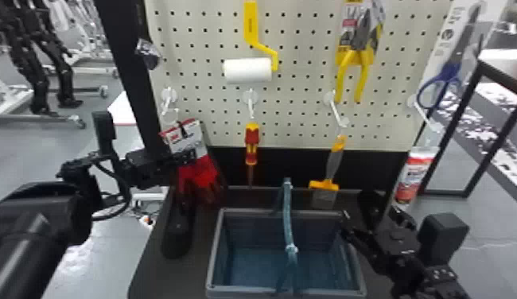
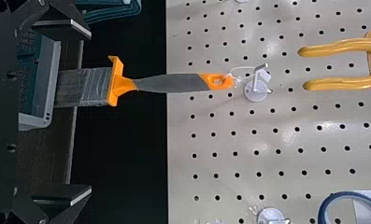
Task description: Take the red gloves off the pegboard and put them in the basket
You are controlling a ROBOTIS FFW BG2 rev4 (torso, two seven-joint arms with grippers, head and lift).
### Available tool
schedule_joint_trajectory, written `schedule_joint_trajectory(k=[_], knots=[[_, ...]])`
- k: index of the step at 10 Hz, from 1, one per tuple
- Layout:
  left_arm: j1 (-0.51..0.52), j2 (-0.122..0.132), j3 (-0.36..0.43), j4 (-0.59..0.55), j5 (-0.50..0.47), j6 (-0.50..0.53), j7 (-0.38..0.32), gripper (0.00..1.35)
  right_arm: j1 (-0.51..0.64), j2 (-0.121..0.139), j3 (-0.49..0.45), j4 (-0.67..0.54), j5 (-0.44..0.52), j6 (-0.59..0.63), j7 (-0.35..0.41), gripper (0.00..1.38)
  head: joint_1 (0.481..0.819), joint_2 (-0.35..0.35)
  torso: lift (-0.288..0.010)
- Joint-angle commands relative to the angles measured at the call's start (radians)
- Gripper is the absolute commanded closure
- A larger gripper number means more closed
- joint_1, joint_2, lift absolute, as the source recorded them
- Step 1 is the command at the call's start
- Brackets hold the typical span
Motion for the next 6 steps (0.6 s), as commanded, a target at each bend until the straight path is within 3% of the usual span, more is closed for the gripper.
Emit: schedule_joint_trajectory(k=[1,6], knots=[[0.011,0.001,0.002,-0.017,0.0,0.008,0.001,1.22,0.002,0.0,0.0,0.0,0.0,0.0,0.0,0.14,0.549,0.0,-0.1],[0.078,0.012,0.066,-0.136,-0.024,0.051,0.035,1.22,0.007,0.0,-0.003,-0.003,0.0,0.0,-0.002,0.14,0.549,0.0,-0.1]])
